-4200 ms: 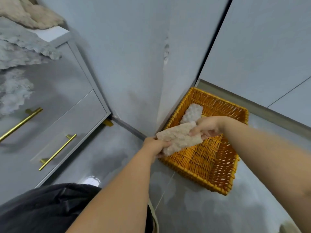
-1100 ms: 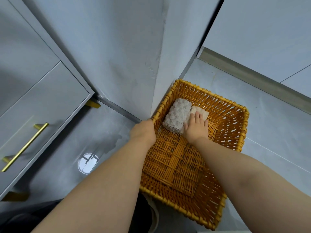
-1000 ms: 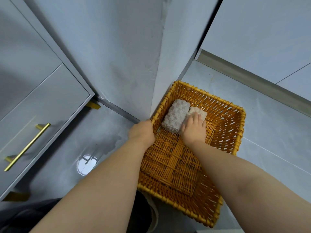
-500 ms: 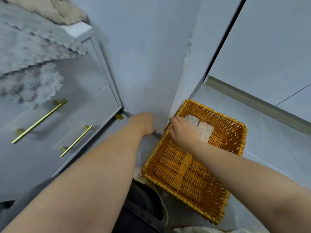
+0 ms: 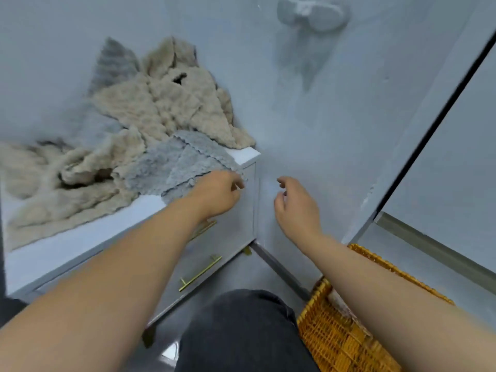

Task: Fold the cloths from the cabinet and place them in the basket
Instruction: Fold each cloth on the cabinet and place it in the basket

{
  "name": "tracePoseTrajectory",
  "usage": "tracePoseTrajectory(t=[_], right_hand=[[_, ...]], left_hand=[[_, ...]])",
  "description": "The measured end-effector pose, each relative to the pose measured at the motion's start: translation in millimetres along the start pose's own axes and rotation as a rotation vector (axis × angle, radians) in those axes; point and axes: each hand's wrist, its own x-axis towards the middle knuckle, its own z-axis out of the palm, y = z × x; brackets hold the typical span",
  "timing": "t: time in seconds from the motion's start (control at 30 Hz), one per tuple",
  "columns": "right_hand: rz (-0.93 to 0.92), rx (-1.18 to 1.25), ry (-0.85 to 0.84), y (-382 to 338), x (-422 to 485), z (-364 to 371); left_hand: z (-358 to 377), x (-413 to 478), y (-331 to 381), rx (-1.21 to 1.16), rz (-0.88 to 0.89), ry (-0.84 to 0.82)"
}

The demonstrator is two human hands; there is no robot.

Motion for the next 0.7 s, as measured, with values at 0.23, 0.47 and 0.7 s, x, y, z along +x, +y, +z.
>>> tracePoseTrajectory(t=[0.23, 0.47, 0.7], right_hand=[[-0.028, 0.222, 0.169, -75.9, 44.8, -5.2], [-0.064, 0.257, 0.075, -132.5, 67.5, 19.0], [0.185, 0.056, -0.191, -155.2, 85.2, 59.1]], left_hand=[[-57.1, -21.6, -18.8, -0.179, 0.022, 0.313], [-65.8, -35.3, -72.8, 0.087, -0.062, 0.487], [-47.6, -30.3, -104.2, 0.130, -0.201, 0.498]])
